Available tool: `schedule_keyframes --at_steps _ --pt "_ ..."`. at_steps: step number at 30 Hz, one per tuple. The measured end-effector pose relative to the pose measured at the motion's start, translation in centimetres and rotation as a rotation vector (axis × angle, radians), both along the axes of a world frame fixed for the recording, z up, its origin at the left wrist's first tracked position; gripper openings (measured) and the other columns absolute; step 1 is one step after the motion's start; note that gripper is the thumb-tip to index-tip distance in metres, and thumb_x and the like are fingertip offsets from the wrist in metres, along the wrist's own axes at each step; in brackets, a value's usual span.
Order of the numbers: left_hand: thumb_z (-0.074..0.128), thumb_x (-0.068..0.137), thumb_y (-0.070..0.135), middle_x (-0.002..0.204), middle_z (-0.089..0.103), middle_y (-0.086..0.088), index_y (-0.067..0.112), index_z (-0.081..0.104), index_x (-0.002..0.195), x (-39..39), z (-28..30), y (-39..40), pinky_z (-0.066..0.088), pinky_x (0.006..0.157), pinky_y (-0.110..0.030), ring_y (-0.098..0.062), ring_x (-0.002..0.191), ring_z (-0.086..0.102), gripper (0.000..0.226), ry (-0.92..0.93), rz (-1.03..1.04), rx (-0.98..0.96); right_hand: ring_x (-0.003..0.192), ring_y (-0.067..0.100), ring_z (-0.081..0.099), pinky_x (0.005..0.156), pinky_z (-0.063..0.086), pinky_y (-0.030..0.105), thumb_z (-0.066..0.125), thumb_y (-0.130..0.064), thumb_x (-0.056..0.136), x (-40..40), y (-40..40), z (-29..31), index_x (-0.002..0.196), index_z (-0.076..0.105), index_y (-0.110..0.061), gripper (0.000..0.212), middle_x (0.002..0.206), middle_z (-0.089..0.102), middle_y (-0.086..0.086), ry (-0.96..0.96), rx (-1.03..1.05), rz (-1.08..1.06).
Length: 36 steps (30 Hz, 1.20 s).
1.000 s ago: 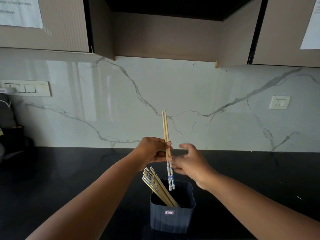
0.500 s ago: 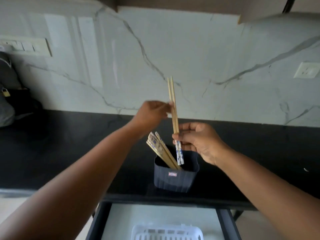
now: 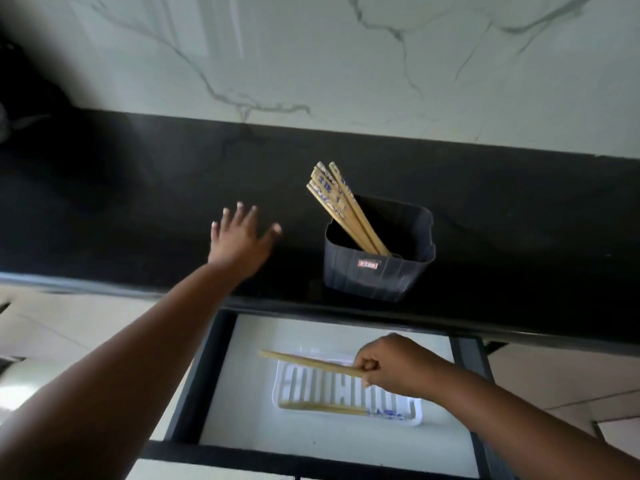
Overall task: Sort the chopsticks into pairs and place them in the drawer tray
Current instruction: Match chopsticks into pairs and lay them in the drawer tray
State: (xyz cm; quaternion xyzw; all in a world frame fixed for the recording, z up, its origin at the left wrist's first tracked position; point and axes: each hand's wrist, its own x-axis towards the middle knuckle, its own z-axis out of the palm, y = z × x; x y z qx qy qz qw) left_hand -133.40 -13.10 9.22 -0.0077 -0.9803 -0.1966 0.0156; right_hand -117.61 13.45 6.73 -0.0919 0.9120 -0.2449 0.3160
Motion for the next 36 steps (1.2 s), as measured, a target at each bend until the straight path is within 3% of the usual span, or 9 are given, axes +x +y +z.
schedule_keyframes --at_steps 2,7,10,14,17,19,25,31,36 --pt "0.022 0.092 0.068 0.163 0.004 -0.007 0.018 0.013 0.154 1.3 -3.5 0.4 -0.003 0.119 -0.049 -0.028 0.149 -0.002 0.080 -0.100 -0.026 -0.189 0.074 0.006 0.058 0.069 0.049 0.024 0.057 -0.012 0.083 0.1 0.2 -2.4 0.097 0.071 -0.023 0.022 0.089 0.071 -0.007 -0.033 0.098 0.039" --pt "0.012 0.085 0.076 0.164 0.000 0.000 0.025 0.009 0.154 1.3 -4.9 0.0 -0.005 0.118 -0.049 -0.021 0.149 -0.006 0.086 -0.062 -0.037 -0.210 0.086 0.020 0.062 0.078 0.051 0.030 0.050 -0.001 0.079 -0.1 -0.3 -7.0 0.085 0.065 -0.022 0.027 0.096 0.068 0.003 -0.082 0.208 0.077" --pt "0.013 0.086 0.076 0.164 0.001 0.001 0.026 0.009 0.154 1.3 -5.0 0.0 -0.005 0.119 -0.048 -0.021 0.150 -0.006 0.084 -0.053 -0.040 -0.212 0.088 0.024 0.066 0.067 0.047 0.029 0.051 0.004 0.078 -0.3 -0.8 -9.0 0.076 0.059 -0.017 0.022 0.093 0.067 0.008 -0.117 0.234 0.074" --pt "0.015 0.086 0.076 0.164 0.000 0.001 0.028 0.008 0.154 1.3 -4.9 -0.1 -0.005 0.119 -0.048 -0.019 0.149 -0.007 0.084 -0.046 -0.039 -0.195 0.071 0.019 0.052 0.056 0.026 0.027 0.051 0.006 0.076 -0.1 0.0 -10.4 0.095 0.061 0.004 0.021 0.104 0.063 0.025 -0.151 0.286 0.057" --pt "0.015 0.087 0.076 0.164 0.001 0.001 0.027 0.009 0.154 1.4 -4.9 -0.1 -0.004 0.119 -0.048 -0.020 0.149 -0.006 0.083 -0.040 -0.038 -0.196 0.072 0.012 0.040 0.059 0.029 0.027 0.051 0.005 0.076 0.1 0.9 -10.8 0.094 0.060 0.001 0.020 0.081 0.049 0.014 -0.137 0.298 0.040" --pt "0.015 0.087 0.076 0.164 0.001 0.001 0.027 0.009 0.154 1.4 -5.0 -0.1 -0.004 0.119 -0.048 -0.020 0.150 -0.006 0.083 -0.036 -0.040 -0.194 0.071 0.015 0.043 0.059 0.031 0.027 0.051 0.005 0.077 0.0 1.0 -10.8 0.090 0.062 0.000 0.018 0.086 0.058 0.019 -0.145 0.293 0.048" --pt "0.015 0.086 0.076 0.164 0.001 0.000 0.027 0.009 0.154 1.3 -5.0 -0.1 -0.005 0.119 -0.048 -0.021 0.150 -0.006 0.084 -0.032 -0.042 -0.199 0.087 0.018 0.066 0.064 0.040 0.023 0.054 -0.008 0.081 0.2 0.5 -10.5 0.090 0.067 -0.019 0.019 0.097 0.070 -0.001 -0.138 0.317 0.088" --pt "0.014 0.086 0.077 0.164 0.002 0.000 0.028 0.010 0.154 1.2 -5.1 -0.2 -0.005 0.118 -0.048 -0.021 0.149 -0.006 0.084 -0.025 -0.042 -0.191 0.097 0.001 0.059 0.089 0.045 0.023 0.063 -0.027 0.084 0.7 0.3 -10.6 0.099 0.068 -0.032 0.016 0.097 0.067 -0.018 -0.044 0.359 0.121" --pt "0.015 0.085 0.078 0.163 0.002 0.000 0.028 0.010 0.154 1.3 -5.0 -0.2 -0.005 0.118 -0.048 -0.020 0.149 -0.006 0.085 -0.027 -0.036 -0.186 0.101 0.004 0.062 0.088 0.052 0.025 0.056 -0.024 0.085 0.6 -0.1 -10.6 0.100 0.069 -0.028 0.019 0.098 0.071 -0.017 -0.023 0.402 0.098"
